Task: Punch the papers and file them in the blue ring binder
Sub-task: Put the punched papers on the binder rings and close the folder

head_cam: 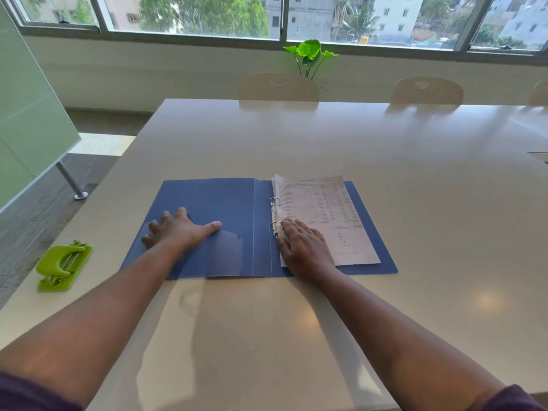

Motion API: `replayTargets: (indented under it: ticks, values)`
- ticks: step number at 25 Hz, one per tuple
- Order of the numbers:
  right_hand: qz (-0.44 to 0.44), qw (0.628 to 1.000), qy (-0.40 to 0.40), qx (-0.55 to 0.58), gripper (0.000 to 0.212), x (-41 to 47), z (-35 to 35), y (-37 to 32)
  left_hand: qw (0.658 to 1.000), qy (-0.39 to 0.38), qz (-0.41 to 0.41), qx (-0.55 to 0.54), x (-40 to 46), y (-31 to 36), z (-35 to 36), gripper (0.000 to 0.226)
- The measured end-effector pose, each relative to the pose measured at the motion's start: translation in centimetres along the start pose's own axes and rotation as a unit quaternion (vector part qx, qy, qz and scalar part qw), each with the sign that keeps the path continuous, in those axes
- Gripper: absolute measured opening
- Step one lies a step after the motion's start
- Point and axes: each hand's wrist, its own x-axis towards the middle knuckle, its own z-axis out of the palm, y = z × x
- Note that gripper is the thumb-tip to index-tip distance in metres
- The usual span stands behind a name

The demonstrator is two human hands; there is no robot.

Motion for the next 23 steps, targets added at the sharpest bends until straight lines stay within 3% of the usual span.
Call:
replayTargets:
  ticks: [7, 14, 19, 23]
  values:
    - [0.004, 1.0, 0.003, -0.004, 0.056, -0.1, -0.1, 0.0, 0.997, 0.0, -0.073, -0.026, 1.0, -2.4, -1.1, 0.119]
    - [0.003, 1.0, 0.005, -0.006, 0.057, -0.2, 0.0, -0.1, 0.993, 0.009, -0.094, -0.068, 2.7, -3.6, -2.4, 0.12]
    - [-0.001, 1.0, 0.005, -0.004, 0.057, -0.1, 0.1, 0.0, 0.981, 0.015, -0.115, -0.155, 4.3, -4.2, -4.1, 0.098]
    - [0.005, 1.0, 0.006, -0.011, 0.057, 0.1, 0.4, 0.1, 0.983, 0.031, -0.043, -0.178, 6.6, -4.0, -8.4, 0.075]
